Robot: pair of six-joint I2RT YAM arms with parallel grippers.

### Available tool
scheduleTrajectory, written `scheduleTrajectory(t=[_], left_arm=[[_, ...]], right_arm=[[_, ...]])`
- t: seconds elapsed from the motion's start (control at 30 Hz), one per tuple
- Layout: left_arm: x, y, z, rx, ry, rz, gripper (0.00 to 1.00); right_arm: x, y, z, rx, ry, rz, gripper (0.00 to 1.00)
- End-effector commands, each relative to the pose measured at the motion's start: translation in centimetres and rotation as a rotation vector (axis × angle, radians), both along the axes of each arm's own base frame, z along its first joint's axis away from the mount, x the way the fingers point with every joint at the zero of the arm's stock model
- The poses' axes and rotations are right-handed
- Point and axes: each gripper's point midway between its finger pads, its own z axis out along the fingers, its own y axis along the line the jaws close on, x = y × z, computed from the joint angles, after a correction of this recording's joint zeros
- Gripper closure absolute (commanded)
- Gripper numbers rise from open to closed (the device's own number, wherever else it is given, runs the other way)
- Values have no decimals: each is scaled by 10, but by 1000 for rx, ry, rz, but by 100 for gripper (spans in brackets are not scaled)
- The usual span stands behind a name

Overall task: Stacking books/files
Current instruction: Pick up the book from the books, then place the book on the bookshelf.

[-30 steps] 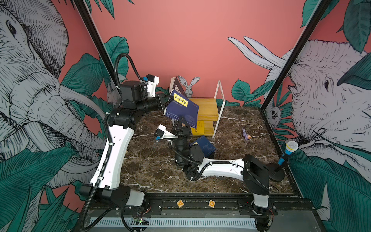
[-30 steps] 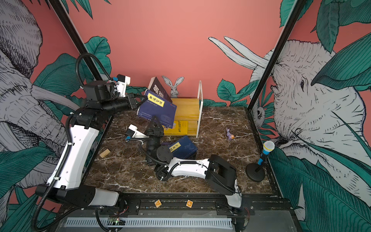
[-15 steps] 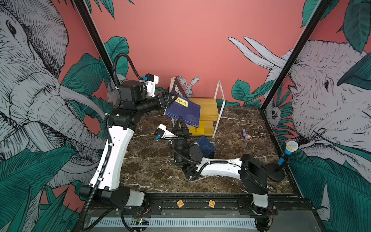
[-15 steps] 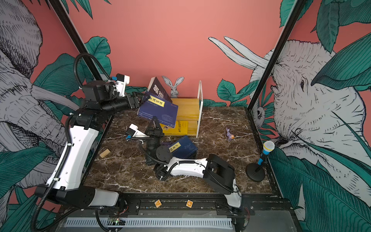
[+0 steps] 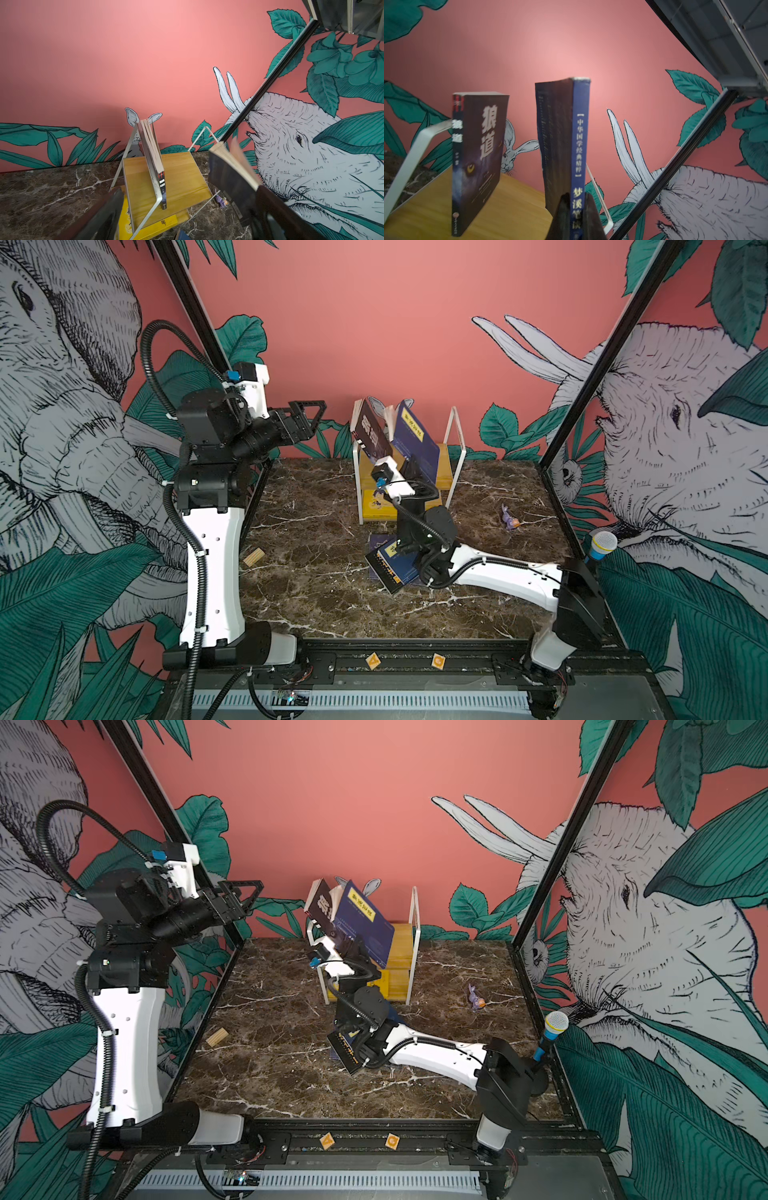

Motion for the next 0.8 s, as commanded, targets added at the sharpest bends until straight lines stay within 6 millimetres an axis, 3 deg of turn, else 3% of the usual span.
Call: scheduleTrajectory(t=[0.0, 0.17, 0.37, 0.6, 0.77], left_arm=[[6, 1, -8, 12, 16, -1, 1], [26, 3, -23, 17, 55, 7, 0], [50, 3, -33, 1, 88, 5, 1], [75, 8, -45, -42, 144, 48, 1], [90, -1, -52, -102, 179, 0, 0]], right_arm=[[4, -6, 24, 204, -37, 90, 100], [35, -23, 28, 410, -17, 149, 100], [70, -15, 27, 567, -6, 232, 100], [88, 4, 13, 651, 27, 301, 100], [96, 11, -5, 668, 46, 292, 100]])
